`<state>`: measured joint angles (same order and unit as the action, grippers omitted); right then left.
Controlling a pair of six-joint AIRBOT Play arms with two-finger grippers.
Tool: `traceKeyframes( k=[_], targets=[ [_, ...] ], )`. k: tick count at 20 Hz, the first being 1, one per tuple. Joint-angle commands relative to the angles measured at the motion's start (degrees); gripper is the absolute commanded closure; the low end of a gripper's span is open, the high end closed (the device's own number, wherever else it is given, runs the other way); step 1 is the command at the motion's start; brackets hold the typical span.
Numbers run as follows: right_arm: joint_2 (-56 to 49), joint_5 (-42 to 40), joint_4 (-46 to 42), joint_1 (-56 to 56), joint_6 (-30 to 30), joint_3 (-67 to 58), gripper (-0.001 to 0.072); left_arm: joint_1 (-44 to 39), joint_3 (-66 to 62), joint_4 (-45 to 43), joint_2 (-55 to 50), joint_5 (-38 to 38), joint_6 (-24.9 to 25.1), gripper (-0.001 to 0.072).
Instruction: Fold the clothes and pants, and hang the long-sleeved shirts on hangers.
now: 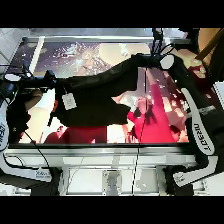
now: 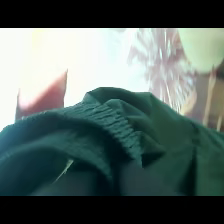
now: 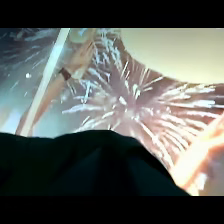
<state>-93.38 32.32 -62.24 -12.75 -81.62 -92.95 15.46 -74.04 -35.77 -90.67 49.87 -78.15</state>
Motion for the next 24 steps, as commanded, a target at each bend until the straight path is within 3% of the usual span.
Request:
traceKeyframes(
  k=[1,3,5,7,9,10,13,16,20,24],
  targets=[
    [-2.14,-5.29,2.36,0.33,0.00,-0.09,0.0162,0.79,-0.17,4.92,-1.55,-0.68,6.16,0.0014],
    [-0.37,0.72,1.55,1.75,0.02,-0.46,0.0165,3.67,-0.26,7.10,-0.17,6.56,6.25,0.0004],
    [3.34,13.27,-3.63,5.20,0.02,-1.20,0.0167,9.60,-0.24,6.25,2.84,17.44,10.16,0.0013],
    [7.82,27.65,-8.33,9.49,0.02,-1.18,0.0169,16.44,0.39,0.63,6.58,25.75,10.43,0.0014],
    [12.76,38.23,-9.01,13.27,1.42,-0.22,0.0169,23.21,5.75,-5.46,12.20,30.08,9.84,0.0014],
    [16.13,39.80,-9.01,14.34,1.57,2.23,0.0169,26.03,11.58,-7.58,16.17,29.92,9.97,0.0014],
    [25.99,36.96,-8.00,14.32,1.55,13.75,0.0169,30.12,33.46,-7.32,28.46,23.61,10.05,0.0013],
    [31.45,31.21,-4.81,12.57,1.53,21.88,0.0169,27.87,46.16,-2.12,35.52,13.11,10.05,0.0014],
    [31.30,26.23,-2.93,9.55,1.55,22.38,0.0168,19.63,47.34,-1.86,33.00,6.80,9.94,0.0014],
    [31.19,25.00,-4.20,6.86,1.86,22.38,0.0168,15.91,47.34,3.69,28.76,0.00,5.53,0.0041]
  ],
)
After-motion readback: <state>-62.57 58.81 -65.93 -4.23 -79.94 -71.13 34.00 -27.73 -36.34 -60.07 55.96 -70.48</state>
